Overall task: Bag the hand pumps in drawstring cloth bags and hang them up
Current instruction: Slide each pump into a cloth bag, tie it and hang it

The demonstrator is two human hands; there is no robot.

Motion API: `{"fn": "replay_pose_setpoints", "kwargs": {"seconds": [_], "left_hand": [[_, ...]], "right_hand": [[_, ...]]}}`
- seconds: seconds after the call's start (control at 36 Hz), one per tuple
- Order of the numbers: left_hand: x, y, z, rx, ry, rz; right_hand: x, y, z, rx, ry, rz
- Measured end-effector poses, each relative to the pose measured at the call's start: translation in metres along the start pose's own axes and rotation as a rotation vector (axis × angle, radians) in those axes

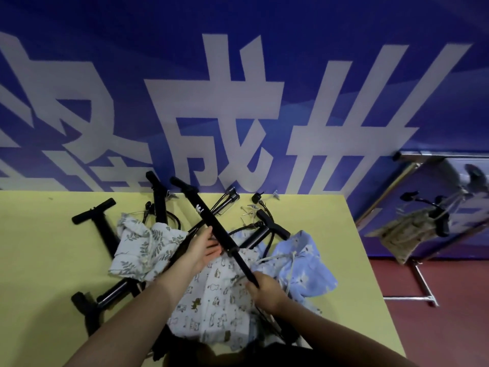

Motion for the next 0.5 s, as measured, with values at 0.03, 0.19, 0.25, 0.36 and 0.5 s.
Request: {"fn": "replay_pose_setpoints", "kwargs": {"seconds": [0.03,0.19,0.25,0.36,0.5], "left_hand": [[0.000,-0.001,0.002,-0.015,0.017,-0.012],[0.017,0.004,0.015,-0.032,0.117,0.088],[0.026,0.013,0.022,-0.052,0.210,0.140],[0.038,0.033,0.035,-0.166,0.382,0.196],[0.060,0.059,0.045,-0.103,0.343,0.296]], "right_hand": [[0.004,0.001,0.000,0.024,0.004,-0.008],[0.004,0.019,-0.006,0.115,0.001,-0.152],[-0.002,0.023,-0.010,0.149,-0.025,-0.176],[-0.021,0.028,-0.023,0.151,-0.102,-0.261],[-0.043,0.036,-0.045,0.097,-0.262,-0.336]]}}
Point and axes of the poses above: each hand's wrist, its own y-axis away from the middle knuckle, its own z-axis out of the palm, x = y × z, the point moved 1 cm from there along -y, towards the middle knuckle, and after that the axes turned 5 degrees about y, right-handed, at the moved point
